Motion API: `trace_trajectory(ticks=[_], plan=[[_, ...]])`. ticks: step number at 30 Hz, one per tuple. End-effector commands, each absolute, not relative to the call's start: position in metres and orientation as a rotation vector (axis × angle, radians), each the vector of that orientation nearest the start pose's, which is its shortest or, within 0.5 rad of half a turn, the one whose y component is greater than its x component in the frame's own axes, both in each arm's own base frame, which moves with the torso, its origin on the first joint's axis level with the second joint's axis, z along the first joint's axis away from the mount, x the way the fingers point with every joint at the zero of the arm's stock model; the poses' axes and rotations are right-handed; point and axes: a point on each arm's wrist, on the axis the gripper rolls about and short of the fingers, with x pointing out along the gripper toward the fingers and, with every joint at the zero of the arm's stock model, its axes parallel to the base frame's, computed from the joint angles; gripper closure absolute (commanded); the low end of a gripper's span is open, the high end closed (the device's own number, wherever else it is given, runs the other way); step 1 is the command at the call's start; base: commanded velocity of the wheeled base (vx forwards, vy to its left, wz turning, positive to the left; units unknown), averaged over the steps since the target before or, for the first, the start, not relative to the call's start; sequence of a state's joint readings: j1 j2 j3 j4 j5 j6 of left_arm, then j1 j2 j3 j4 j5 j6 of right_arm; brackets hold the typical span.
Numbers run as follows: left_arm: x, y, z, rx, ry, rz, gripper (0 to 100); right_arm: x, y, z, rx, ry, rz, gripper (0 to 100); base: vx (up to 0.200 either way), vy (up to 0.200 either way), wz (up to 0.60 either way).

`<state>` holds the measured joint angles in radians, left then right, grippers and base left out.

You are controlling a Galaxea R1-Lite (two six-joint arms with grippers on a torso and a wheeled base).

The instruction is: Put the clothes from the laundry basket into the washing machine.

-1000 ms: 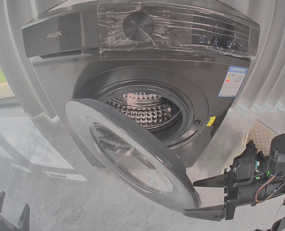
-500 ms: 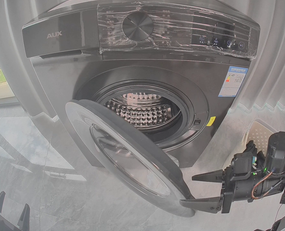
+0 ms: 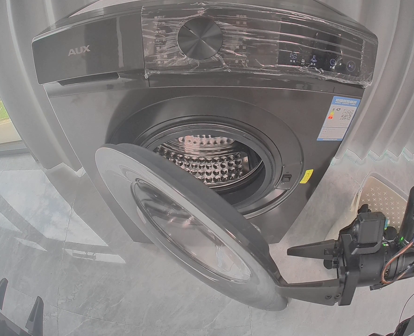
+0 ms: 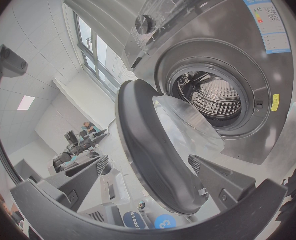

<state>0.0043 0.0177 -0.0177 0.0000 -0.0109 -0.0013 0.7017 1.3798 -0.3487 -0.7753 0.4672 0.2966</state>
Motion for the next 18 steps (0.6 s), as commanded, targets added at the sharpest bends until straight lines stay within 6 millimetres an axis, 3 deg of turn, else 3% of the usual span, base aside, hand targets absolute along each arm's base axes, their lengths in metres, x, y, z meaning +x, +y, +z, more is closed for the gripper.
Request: trace_trajectory(ticks=[1,7,18], plan=[[-0.023,0.0,0.075,-0.002,0.0,-0.006,0,0.132,0.125,0.169,0.255,0.388,1.134,0,0.0,0.0,0.0],[-0.023,0.0,0.075,-0.002,0.0,-0.006,0,0.149,0.113,0.172,0.283,0.367,1.024,0,0.0,0.0,0.0],[-0.023,0.0,0.075,-0.003,0.0,-0.006,0,0.171,0.126,0.153,0.269,0.463,0.954,0,-0.2,0.0,0.0]])
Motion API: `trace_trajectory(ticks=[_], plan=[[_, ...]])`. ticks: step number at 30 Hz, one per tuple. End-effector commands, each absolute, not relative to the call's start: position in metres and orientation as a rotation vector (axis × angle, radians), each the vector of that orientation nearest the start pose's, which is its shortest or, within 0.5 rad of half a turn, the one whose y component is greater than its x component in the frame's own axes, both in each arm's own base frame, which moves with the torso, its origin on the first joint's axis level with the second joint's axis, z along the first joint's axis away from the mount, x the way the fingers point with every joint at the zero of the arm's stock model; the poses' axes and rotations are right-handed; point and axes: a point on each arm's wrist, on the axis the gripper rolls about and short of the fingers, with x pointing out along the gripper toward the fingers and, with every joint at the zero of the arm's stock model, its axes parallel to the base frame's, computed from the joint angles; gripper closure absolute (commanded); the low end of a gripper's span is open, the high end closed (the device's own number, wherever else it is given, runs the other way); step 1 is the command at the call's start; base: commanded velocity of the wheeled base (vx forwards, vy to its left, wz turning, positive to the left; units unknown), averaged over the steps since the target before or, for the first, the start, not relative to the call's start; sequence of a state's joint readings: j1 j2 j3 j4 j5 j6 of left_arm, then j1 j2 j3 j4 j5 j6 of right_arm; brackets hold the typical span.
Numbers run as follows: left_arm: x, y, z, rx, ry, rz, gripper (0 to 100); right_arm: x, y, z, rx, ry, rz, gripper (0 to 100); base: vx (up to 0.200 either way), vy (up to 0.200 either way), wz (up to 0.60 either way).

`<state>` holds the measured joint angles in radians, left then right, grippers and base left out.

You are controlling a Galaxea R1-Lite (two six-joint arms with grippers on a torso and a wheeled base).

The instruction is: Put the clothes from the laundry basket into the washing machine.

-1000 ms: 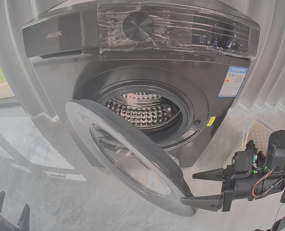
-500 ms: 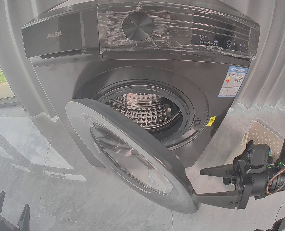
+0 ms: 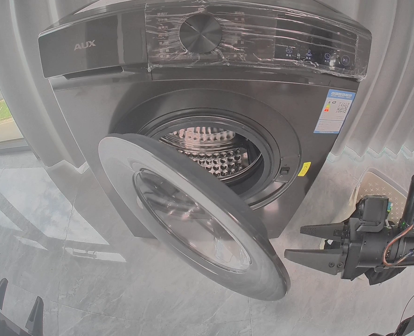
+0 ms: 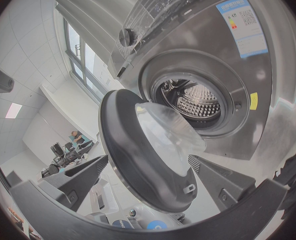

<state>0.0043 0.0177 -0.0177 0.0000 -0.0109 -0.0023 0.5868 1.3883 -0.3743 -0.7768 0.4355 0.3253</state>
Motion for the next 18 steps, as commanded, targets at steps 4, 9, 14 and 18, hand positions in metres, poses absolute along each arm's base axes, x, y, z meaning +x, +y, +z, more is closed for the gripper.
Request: trace_trajectory(ticks=[4,9,14,18], plan=[[-0.023,0.0,0.076,-0.005,-0.002,-0.008,0,0.173,0.13,0.149,0.265,0.477,0.951,0,-0.2,0.0,0.0],[-0.023,0.0,0.075,-0.005,0.0,-0.008,0,0.174,0.134,0.147,0.26,0.478,0.961,0,0.0,0.0,0.0],[-0.023,0.0,0.075,-0.005,0.0,-0.008,0,0.167,0.142,0.145,0.251,0.496,1.007,0,0.0,0.0,0.0],[-0.023,0.0,0.075,-0.005,0.0,-0.008,0,0.162,0.15,0.145,0.246,0.505,1.046,0,0.0,0.0,0.0]])
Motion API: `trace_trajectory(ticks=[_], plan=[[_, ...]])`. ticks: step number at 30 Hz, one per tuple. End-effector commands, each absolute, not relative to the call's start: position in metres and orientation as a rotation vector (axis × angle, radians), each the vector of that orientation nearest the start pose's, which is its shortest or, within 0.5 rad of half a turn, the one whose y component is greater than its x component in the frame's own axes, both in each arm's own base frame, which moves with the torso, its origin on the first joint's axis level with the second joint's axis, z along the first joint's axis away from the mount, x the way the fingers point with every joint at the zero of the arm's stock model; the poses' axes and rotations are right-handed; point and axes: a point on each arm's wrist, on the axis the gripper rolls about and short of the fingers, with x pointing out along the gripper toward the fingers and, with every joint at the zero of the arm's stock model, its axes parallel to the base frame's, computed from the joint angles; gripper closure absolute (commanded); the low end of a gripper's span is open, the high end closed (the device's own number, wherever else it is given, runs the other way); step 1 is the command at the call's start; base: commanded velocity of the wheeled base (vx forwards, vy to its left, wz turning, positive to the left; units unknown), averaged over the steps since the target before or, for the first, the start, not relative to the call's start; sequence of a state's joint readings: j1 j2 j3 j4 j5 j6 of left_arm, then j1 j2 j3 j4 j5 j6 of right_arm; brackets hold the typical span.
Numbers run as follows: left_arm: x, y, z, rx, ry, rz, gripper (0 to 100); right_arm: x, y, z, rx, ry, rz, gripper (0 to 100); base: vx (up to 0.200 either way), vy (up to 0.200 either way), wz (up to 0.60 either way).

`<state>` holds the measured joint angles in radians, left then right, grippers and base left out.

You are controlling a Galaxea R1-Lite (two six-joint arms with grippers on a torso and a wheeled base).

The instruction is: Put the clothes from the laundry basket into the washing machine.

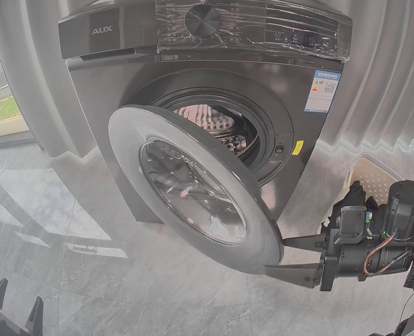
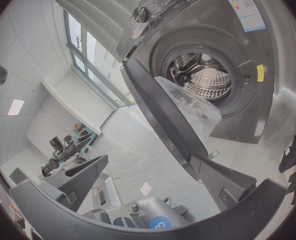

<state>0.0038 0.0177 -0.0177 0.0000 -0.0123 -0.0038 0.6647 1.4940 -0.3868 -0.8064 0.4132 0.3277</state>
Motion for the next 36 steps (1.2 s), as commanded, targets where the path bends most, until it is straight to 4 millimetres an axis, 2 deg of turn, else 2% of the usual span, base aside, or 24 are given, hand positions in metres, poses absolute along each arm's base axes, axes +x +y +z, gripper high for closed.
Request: trace_trajectory(ticks=[1,9,23,30,36], plan=[[-0.023,0.0,0.075,-0.005,0.0,-0.008,0,0.161,0.151,0.144,0.244,0.508,1.053,0,0.0,0.0,0.0],[-0.023,0.0,0.075,-0.005,0.0,-0.008,0,0.155,0.155,0.14,0.233,0.53,1.08,0,0.0,0.0,0.0],[-0.023,0.0,0.075,-0.003,0.0,-0.008,0,0.177,0.152,0.144,0.256,0.505,1.01,0,0.0,0.0,0.0],[-0.023,0.0,0.076,-0.003,-0.002,-0.008,0,0.192,0.167,0.133,0.258,0.498,1.022,0,0.0,0.0,0.0],[-0.023,0.0,0.075,-0.003,0.0,-0.008,0,0.185,0.183,0.129,0.259,0.492,1.085,0,0.0,0.0,0.0]])
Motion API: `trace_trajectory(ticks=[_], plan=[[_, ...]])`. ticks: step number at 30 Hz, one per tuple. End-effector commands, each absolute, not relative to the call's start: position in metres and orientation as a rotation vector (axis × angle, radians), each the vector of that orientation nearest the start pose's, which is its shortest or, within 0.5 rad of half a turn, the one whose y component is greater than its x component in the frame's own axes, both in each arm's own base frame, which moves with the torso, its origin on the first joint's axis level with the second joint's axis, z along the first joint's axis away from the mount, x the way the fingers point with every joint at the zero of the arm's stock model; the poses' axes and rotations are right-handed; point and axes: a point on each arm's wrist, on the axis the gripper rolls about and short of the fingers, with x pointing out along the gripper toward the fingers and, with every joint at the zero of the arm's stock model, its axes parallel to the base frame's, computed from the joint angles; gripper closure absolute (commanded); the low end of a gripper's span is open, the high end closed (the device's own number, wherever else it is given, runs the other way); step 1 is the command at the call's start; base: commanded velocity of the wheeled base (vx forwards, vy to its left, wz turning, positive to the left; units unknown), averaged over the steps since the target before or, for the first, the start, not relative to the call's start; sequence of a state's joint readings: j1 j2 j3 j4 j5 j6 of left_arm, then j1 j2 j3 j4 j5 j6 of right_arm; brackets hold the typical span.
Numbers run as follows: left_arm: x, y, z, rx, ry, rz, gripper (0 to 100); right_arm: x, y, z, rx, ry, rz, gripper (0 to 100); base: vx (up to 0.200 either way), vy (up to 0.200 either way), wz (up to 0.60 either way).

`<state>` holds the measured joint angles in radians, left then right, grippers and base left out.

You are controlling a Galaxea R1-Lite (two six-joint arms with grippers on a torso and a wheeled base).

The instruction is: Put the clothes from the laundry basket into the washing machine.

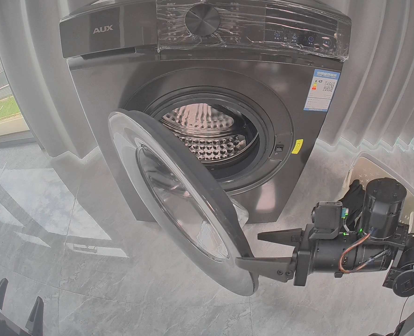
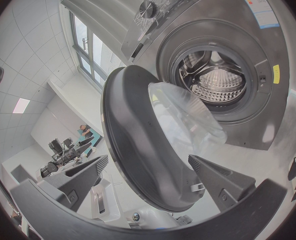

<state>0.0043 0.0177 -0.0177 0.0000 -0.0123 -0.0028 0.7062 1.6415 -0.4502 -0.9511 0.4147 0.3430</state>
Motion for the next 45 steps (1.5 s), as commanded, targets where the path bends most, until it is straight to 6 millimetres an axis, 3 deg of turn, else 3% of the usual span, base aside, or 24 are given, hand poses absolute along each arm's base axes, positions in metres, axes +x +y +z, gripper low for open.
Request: trace_trajectory(ticks=[1,15,20,27,31,36,45], plan=[[-0.023,0.0,0.075,-0.003,0.0,-0.008,0,0.184,0.185,0.129,0.258,0.494,1.095,0,0.0,0.0,0.0],[-0.023,0.0,0.075,-0.003,0.0,-0.008,0,0.161,0.195,0.126,0.27,0.548,1.169,0,0.0,0.0,0.0],[-0.023,0.0,0.075,-0.003,0.0,-0.008,0,0.165,0.194,0.13,0.281,0.504,1.155,0,0.0,0.0,0.0],[-0.023,0.0,0.075,-0.002,0.0,-0.008,0,0.185,0.189,0.14,0.305,0.418,1.023,0,0.0,0.0,0.0],[-0.023,0.0,0.075,-0.003,0.0,-0.008,0,0.206,0.18,0.143,0.324,0.388,0.949,0,0.0,0.0,0.0],[-0.023,0.0,0.075,-0.003,0.0,-0.008,0,0.234,0.174,0.129,0.33,0.404,0.828,0,0.0,0.0,0.0],[-0.023,0.0,0.075,-0.003,0.0,-0.008,0,0.263,0.189,0.106,0.324,0.447,0.787,0,0.0,0.0,0.0]])
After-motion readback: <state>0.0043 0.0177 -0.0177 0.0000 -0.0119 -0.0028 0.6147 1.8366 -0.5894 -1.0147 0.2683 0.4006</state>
